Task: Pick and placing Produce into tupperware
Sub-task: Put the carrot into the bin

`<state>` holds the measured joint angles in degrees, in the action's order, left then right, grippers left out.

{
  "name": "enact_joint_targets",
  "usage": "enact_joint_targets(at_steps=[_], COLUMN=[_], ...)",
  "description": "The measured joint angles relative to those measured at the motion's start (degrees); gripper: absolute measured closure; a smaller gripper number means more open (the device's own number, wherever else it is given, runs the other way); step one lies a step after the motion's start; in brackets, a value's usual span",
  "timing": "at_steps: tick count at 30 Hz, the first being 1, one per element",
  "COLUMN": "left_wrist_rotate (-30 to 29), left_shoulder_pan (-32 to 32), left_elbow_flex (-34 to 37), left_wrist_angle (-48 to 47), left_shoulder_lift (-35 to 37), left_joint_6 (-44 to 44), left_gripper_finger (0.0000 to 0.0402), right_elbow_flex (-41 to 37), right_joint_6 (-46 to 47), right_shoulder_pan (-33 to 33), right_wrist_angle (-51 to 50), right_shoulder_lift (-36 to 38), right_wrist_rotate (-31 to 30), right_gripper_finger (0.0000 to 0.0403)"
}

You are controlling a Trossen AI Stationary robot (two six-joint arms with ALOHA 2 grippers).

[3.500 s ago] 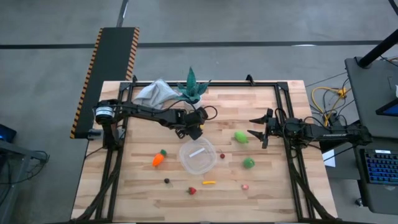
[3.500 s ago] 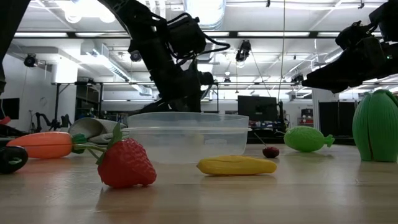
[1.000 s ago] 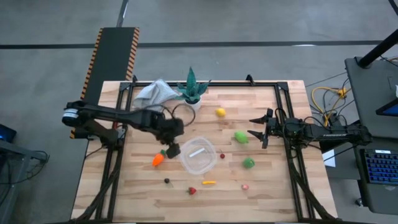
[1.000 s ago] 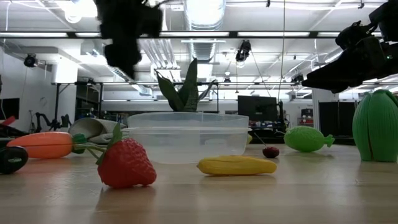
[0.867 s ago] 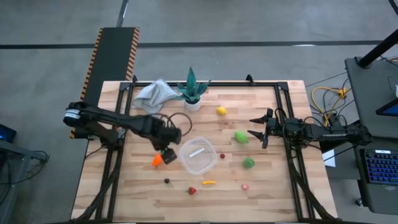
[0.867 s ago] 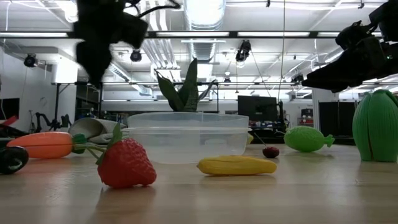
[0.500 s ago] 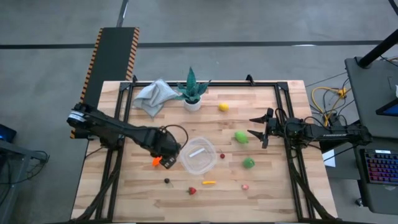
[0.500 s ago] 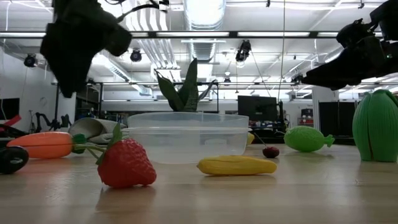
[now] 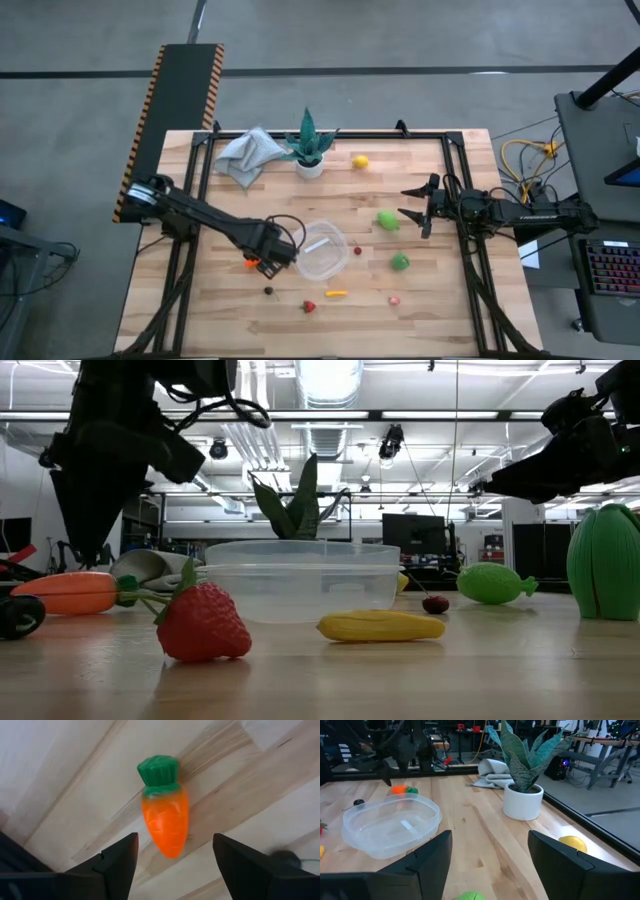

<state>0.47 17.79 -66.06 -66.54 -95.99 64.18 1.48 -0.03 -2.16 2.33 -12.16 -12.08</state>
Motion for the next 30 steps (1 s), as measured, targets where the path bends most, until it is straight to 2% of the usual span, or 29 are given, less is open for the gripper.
enact_joint_targets(at_steps=[15,25,30], left_wrist_rotate=[-0.79,-0.71,-0.55], left_shoulder_pan=[0.23,0.23,0.23], left_elbow_flex=[3.09,6.05,7.67], left_wrist_angle=[0.56,7.94,8.74], left_shoulder_lift=[-5.00,-5.00,-4.84], left_joint_6=[-0.55,-3.26,-3.50], left_gripper_finger=[0.0160,0.0160,0.0160], right_elbow_flex=[0.00,0.00,0.00], right_joint_6=[0.00,0.00,0.00], right_shoulder_pan=[0.00,-0.02,-0.01], right_wrist_angle=[-0.02,-0.04,-0.04], right_shoulder_lift=[0.00,0.00,0.00], right_wrist_rotate=[0.00,0.00,0.01], right_gripper_finger=[0.0147,0.0153,0.0150])
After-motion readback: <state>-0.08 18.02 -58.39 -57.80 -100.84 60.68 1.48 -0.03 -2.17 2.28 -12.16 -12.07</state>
